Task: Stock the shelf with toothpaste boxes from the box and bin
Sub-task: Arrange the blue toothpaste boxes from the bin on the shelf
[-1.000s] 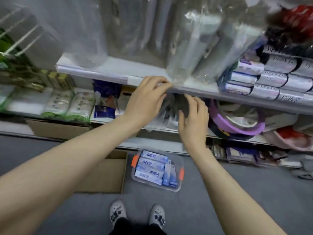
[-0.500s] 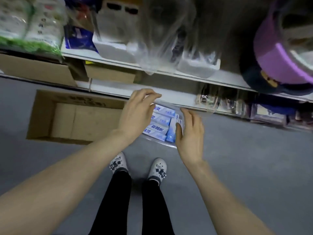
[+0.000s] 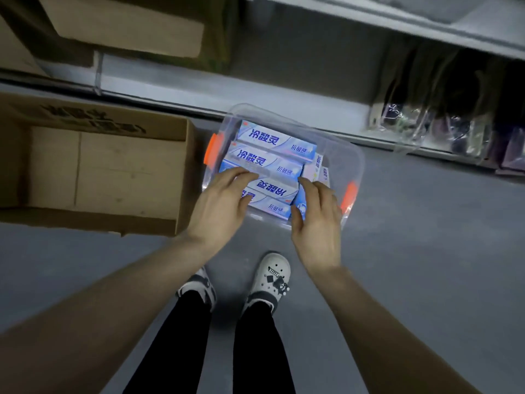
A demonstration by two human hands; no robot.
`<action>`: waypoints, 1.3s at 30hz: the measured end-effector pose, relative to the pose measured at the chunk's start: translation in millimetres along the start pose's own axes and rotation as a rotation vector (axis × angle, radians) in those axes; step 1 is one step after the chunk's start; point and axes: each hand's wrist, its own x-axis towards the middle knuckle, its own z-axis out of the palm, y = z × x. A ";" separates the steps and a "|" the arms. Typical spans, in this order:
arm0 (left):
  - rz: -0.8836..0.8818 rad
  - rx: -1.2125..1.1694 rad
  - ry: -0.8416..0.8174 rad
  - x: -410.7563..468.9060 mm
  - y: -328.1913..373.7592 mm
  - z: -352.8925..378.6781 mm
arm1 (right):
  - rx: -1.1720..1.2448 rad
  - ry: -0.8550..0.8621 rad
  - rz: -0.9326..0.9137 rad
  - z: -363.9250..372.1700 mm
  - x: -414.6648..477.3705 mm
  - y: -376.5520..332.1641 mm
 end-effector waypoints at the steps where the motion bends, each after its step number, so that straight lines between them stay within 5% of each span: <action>1: -0.003 0.006 -0.013 3.0 -9.1 12.2 | -0.006 -0.003 0.004 12.1 3.2 7.9; 18: 0.149 0.254 -0.218 90.8 -110.7 166.1 | -0.145 -0.047 -0.039 140.9 112.1 113.3; 28: 0.242 0.417 -0.202 103.0 -124.1 173.1 | -0.334 0.054 -0.074 169.3 151.3 138.6; 39: 0.255 0.409 -0.176 94.8 -108.3 148.2 | -0.347 -0.142 0.039 152.2 146.3 120.4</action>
